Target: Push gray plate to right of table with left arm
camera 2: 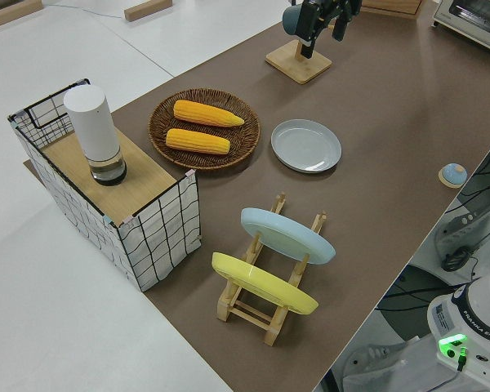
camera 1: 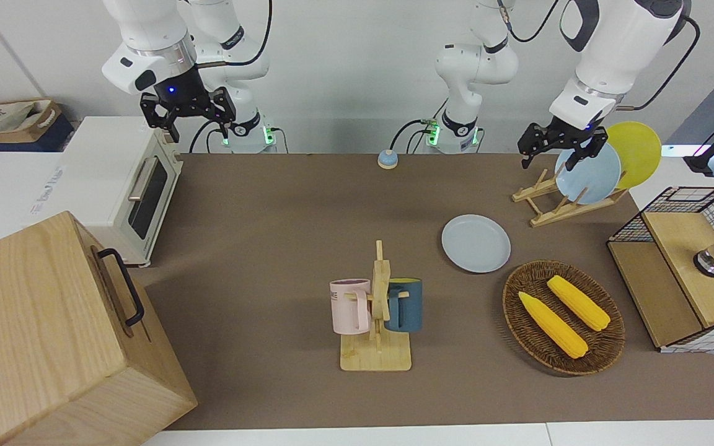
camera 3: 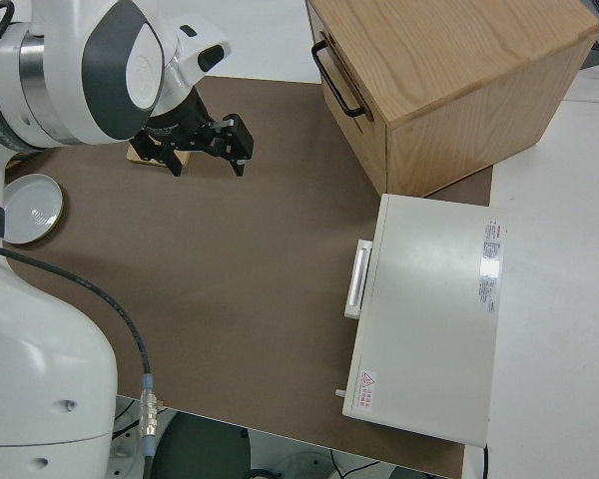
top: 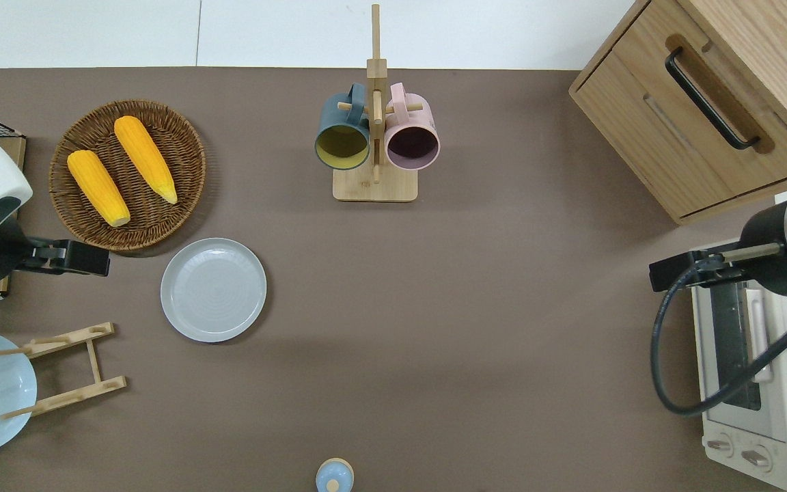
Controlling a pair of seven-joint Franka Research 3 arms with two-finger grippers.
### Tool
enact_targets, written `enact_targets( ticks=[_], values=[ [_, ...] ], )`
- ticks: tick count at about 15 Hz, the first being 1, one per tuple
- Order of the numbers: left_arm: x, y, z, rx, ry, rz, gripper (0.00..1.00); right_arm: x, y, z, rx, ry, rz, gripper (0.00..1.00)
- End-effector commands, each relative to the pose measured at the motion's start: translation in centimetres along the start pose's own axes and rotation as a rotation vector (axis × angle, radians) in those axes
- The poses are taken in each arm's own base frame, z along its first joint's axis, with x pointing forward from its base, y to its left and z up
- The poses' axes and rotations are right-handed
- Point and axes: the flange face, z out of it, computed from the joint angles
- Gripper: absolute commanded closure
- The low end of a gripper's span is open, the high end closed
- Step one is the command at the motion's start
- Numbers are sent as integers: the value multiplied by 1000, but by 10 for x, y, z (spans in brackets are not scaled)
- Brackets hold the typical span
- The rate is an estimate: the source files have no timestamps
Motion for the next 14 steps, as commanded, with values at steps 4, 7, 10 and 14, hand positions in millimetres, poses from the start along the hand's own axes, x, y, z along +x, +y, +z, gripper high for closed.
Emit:
enact_targets(
  ticks=[4,7,10,14],
  values=[
    [-2,-2,1,16,-9,-4,5,-4,2,-3,7,-5,3,17],
    [-3,-3,2,14,-11,-5,5,-4,2,-3,7,-4,1,17],
    [-3,-4,3,13,-15,-8,5,-4,2,-3,8,-5,4,17],
    [-5,-5,5,9,-21,-13,5,-4,2,-3,8,-5,4,17]
  ],
)
